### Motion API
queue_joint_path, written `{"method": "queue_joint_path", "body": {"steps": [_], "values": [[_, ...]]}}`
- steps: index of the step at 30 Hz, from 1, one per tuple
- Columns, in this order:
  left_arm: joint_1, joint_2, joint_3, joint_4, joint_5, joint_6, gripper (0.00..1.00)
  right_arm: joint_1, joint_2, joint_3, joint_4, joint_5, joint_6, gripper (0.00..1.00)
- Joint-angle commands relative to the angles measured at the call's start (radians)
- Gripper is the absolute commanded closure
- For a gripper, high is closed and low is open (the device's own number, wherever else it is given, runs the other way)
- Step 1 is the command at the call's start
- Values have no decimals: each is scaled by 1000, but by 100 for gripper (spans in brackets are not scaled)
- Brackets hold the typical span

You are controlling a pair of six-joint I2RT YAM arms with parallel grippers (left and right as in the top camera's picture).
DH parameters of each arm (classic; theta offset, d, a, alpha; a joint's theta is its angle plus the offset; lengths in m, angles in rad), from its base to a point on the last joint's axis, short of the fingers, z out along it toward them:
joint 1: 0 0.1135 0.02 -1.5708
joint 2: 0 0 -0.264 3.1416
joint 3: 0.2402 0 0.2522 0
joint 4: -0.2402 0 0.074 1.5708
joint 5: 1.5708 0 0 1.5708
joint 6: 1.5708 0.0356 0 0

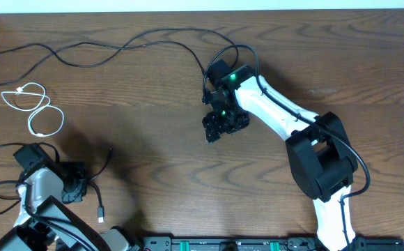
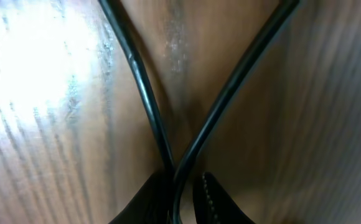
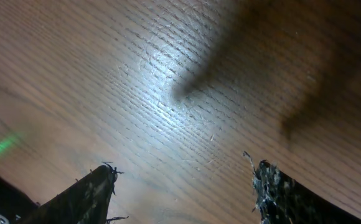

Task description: Untangle cables

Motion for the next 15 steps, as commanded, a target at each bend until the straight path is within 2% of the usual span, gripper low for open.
{"method": "queue_joint_path", "body": {"steps": [1, 9, 15], "values": [[-10, 36, -34, 16, 12, -39, 81, 4, -8, -4, -1, -7, -10, 30], [-16, 36, -4, 39, 27, 16, 81, 4, -8, -4, 0, -7, -10, 30], [-54, 36, 58, -38, 18, 43, 79, 4, -8, -4, 0, -7, -10, 30]]}}
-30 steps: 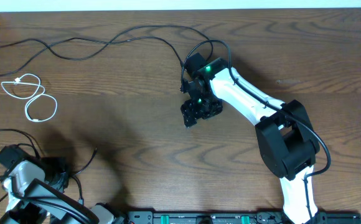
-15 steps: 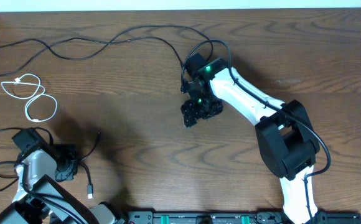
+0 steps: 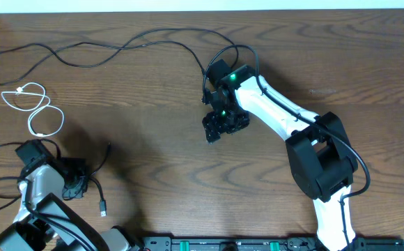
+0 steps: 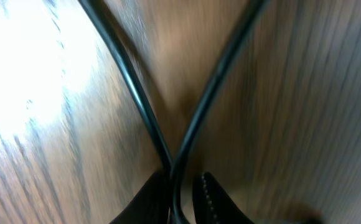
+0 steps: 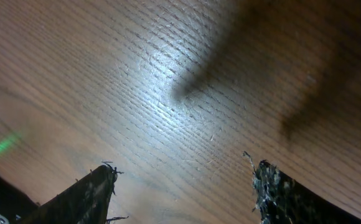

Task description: Untangle cables

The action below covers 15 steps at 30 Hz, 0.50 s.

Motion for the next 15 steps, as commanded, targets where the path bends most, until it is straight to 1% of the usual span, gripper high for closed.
{"method": "queue_joint_path", "body": {"steps": [1, 2, 3, 4, 5, 8, 11, 15], "values": [[-26, 18, 51, -61, 0, 36, 78, 4, -8, -4, 0, -7, -10, 30], [-29, 18, 68, -88, 0, 47, 75, 4, -8, -4, 0, -7, -10, 30], [-32, 18, 84, -108, 0, 61, 69, 4, -8, -4, 0, -7, -10, 30], [-34, 18, 120, -157, -2, 85, 60, 4, -8, -3, 1, -7, -9, 26], [-34, 16, 141, -184, -3, 96, 58, 3, -8, -3, 3, -7, -5, 24], [-34, 3, 203, -263, -3, 140, 52, -2, -8, -3, 4, -7, 6, 11], [-34, -21, 276, -357, -3, 162, 51, -17, -8, -2, 4, -7, 34, 1], [-34, -80, 362, -467, 8, 172, 51, -59, -8, 5, 2, -9, 93, 1]]}}
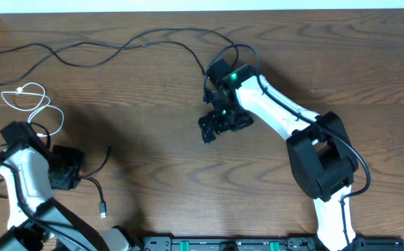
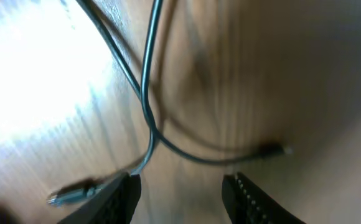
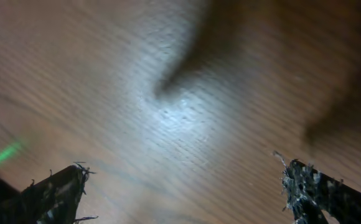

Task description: Untangle cables

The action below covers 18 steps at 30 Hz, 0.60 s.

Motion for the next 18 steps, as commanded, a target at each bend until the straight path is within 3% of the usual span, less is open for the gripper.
{"method": "queue_joint_path", "body": {"steps": [1, 6, 7, 8, 9, 14, 18], "values": [[-5, -90, 91, -68, 33, 64, 51, -56, -8, 8, -3, -18, 61, 1], [-12, -217, 110, -81, 383, 282, 39, -144, -34, 29, -5, -95, 59, 1], [-21, -240, 110, -81, 439, 315, 27, -163, -47, 31, -6, -96, 59, 1], [-37, -265, 110, -82, 481, 341, 7, -184, -62, 31, -8, -95, 59, 1], [-62, -290, 110, -82, 498, 349, 2, -203, -78, 31, -14, -94, 59, 1], [-228, -369, 110, -58, 483, 439, 2, -303, -187, 31, -74, -45, 59, 1], [-370, -420, 111, -12, 388, 451, 2, -363, -302, 31, -152, 70, 59, 1]]}}
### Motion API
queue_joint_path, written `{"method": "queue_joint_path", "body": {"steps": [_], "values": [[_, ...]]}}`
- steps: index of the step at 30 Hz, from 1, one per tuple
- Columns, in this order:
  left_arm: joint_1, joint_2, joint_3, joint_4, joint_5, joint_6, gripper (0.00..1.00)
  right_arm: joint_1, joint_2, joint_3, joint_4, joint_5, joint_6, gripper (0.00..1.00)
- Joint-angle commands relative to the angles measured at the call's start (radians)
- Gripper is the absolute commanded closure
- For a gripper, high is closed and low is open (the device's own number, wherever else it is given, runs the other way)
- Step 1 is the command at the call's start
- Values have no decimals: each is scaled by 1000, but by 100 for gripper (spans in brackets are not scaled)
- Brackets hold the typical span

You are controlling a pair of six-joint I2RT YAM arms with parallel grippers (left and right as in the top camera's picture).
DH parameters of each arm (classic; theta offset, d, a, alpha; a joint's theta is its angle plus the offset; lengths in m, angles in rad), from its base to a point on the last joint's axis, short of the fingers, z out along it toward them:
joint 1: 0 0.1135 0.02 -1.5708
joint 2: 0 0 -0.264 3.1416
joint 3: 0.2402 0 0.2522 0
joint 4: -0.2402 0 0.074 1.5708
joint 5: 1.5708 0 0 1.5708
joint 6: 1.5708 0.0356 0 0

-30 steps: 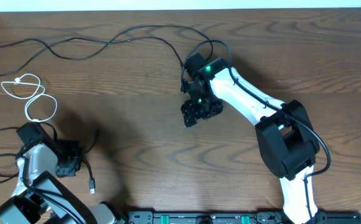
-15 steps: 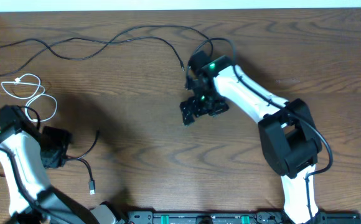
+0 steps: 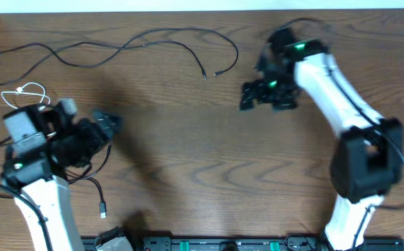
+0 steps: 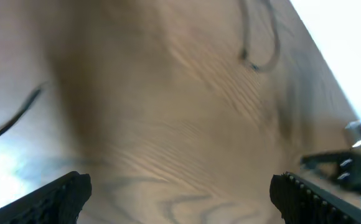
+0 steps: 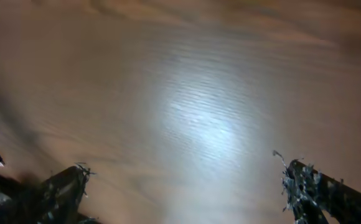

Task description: Untangle cables

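Observation:
A long black cable point(image 3: 129, 40) runs along the table's back edge, and its free plug point(image 3: 207, 74) lies left of my right gripper. A second black cable point(image 3: 96, 189) lies at the front left and ends in a USB plug point(image 3: 102, 208). A coiled white cable point(image 3: 22, 90) shows beside the left arm. My left gripper point(image 3: 104, 124) hovers above the second cable. In the left wrist view it point(image 4: 180, 199) is wide open and empty. My right gripper point(image 3: 254, 94) is at the back right, also open point(image 5: 183, 190) over bare wood.
The wooden table point(image 3: 209, 174) carries both arms. A black rail point(image 3: 230, 244) runs along its front edge. The white wall edge point(image 3: 188, 5) bounds the back. A blurred loop of the long cable point(image 4: 261, 43) appears far off in the left wrist view.
My left gripper has risen from the front-left cable and now points right, opened wider. My right gripper has moved from the table's middle to the back right, uncovering the long cable's plug.
At first my left gripper was shut on the crossing strands of the front-left black cable, and it stayed so half a second later. Then it stood open with the cable lying loose below. Now it is well above it. My right gripper stayed open and empty throughout.

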Motion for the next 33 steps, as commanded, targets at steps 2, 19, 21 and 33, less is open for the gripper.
{"method": "queue_joint_path", "body": {"steps": [2, 19, 21, 33], "values": [[-133, -59, 16, 54, -71, 53, 2, -54, -171, 21, -74, 150, 11, 1], [-183, -58, 14, 101, -71, 54, 2, -44, -844, -196, -95, 375, 108, 1], [-183, -54, 14, 100, -71, 54, 2, -44, -940, -286, -45, 375, 109, 1], [-183, -47, 14, 100, -71, 54, 2, -45, -1220, -537, 31, 383, 108, 1]]}}
